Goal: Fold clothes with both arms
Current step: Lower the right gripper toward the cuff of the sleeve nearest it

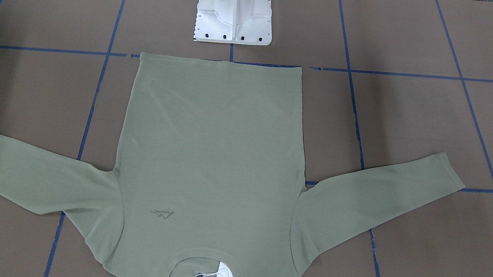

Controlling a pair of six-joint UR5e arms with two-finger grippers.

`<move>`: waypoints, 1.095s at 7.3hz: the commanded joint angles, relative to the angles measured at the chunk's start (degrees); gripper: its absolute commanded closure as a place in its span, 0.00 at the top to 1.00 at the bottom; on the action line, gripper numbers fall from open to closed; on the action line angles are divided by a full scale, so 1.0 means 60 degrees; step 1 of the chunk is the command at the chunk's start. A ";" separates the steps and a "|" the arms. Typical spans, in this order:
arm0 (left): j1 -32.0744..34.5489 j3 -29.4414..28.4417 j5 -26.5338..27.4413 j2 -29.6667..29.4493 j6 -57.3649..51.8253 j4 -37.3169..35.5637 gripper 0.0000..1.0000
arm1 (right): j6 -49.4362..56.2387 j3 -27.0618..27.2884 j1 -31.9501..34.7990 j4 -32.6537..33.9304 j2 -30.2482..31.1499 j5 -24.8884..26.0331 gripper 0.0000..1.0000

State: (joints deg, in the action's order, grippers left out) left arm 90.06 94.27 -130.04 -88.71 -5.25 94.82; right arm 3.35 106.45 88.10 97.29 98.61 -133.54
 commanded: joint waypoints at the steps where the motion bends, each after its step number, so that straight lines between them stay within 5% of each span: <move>1: -0.0083 -0.0037 -0.0035 -0.0448 0.0026 0.0483 1.00 | -0.0045 -0.0032 0.0009 -0.0015 -0.0044 0.0006 1.00; 4: -0.0610 0.0195 -0.0108 -0.0638 0.0026 0.1100 1.00 | -0.0031 -0.0250 -0.0645 -0.0336 -0.0409 -0.0170 1.00; 8: -0.0698 0.0080 -0.0123 -0.0611 0.0172 0.1686 1.00 | -0.0409 -0.2791 -0.1353 -0.3597 -0.1007 -0.0140 1.00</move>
State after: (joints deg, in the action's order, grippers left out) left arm 85.98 94.86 -130.76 -92.69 -4.34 104.27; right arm 2.43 95.87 80.84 81.48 94.51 -134.46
